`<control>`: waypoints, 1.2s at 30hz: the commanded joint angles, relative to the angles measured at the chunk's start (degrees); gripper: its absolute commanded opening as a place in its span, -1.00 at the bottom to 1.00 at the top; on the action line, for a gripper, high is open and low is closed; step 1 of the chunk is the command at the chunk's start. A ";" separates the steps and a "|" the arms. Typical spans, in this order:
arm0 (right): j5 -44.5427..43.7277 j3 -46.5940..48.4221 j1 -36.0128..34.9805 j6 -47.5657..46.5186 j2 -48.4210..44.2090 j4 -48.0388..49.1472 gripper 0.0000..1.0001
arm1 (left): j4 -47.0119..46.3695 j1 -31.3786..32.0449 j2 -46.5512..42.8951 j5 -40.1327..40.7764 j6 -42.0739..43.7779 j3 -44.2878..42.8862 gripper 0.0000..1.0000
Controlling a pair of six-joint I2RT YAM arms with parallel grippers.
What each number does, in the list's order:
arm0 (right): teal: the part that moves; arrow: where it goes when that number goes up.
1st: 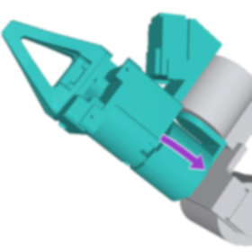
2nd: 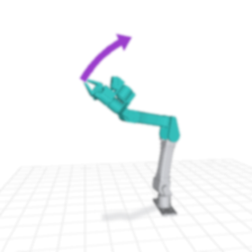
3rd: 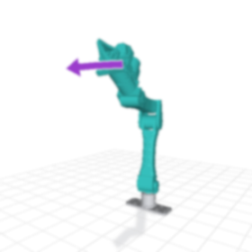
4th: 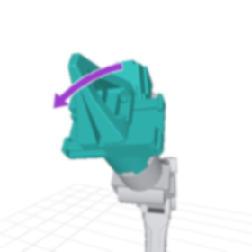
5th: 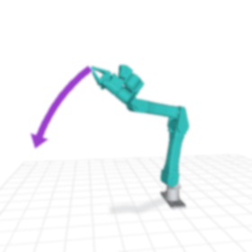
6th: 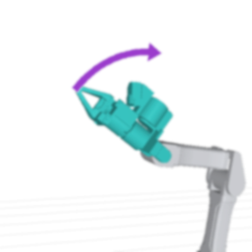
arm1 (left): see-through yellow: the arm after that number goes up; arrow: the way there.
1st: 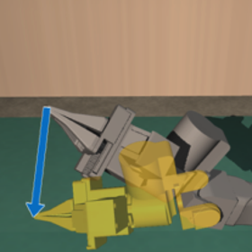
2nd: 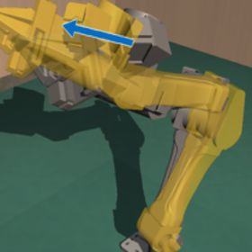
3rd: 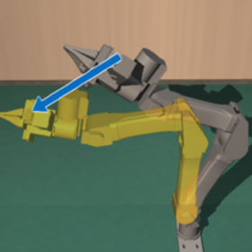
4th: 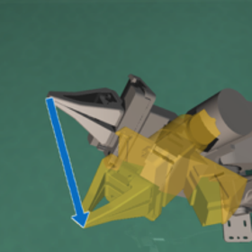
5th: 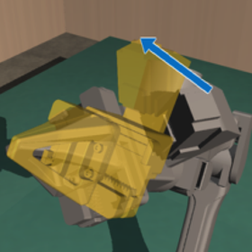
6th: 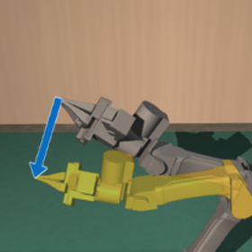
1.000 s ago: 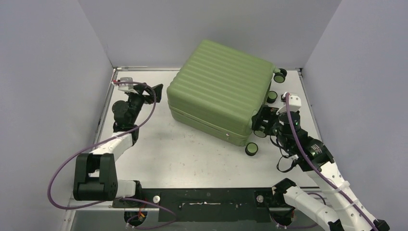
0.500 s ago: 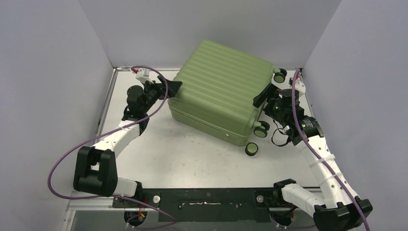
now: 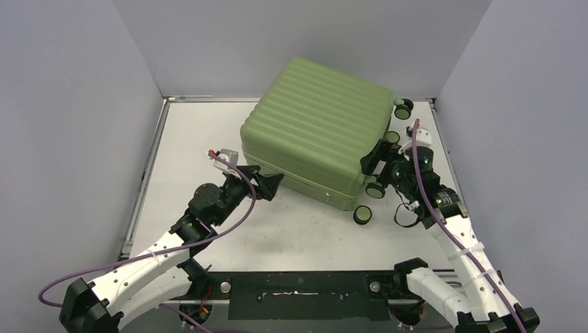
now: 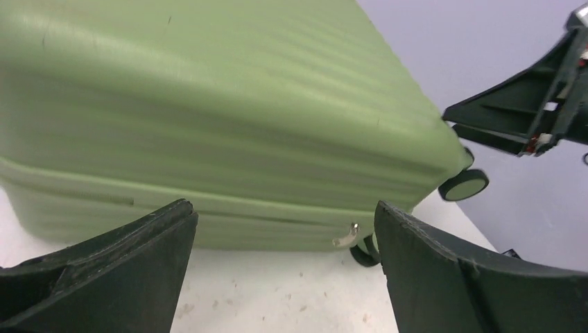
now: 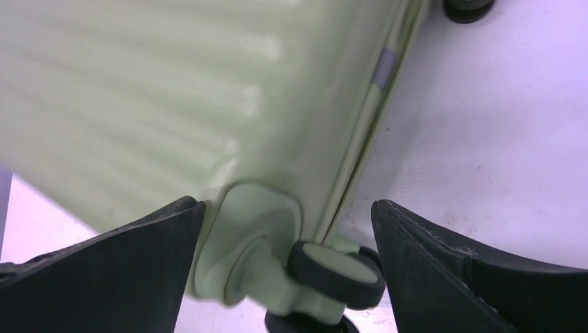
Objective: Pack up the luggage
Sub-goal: Zip the luggage at the center of the board.
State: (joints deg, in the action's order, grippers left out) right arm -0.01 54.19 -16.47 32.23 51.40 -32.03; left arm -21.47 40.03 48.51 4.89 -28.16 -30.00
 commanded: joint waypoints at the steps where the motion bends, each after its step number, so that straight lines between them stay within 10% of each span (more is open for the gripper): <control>1: 10.05 -4.88 -1.94 -7.21 -6.31 0.05 0.89 | 5.23 4.30 -5.03 8.96 1.87 2.83 0.95; 11: 16.67 -11.45 -6.79 -11.52 -8.15 3.63 0.72 | 8.34 6.78 -6.27 6.08 3.16 3.64 0.95; 26: 2.82 -13.67 -29.79 1.46 0.23 17.32 -0.04 | 16.10 6.69 -12.50 11.17 6.33 4.00 0.95; 36: -9.35 -8.99 -36.80 2.09 7.32 16.82 -0.08 | 12.16 6.33 -6.20 4.66 11.59 6.01 0.95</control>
State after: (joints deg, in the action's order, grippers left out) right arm -7.77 45.15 -52.31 33.69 55.94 -13.15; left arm -6.04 46.46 39.38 13.85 -20.45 -24.12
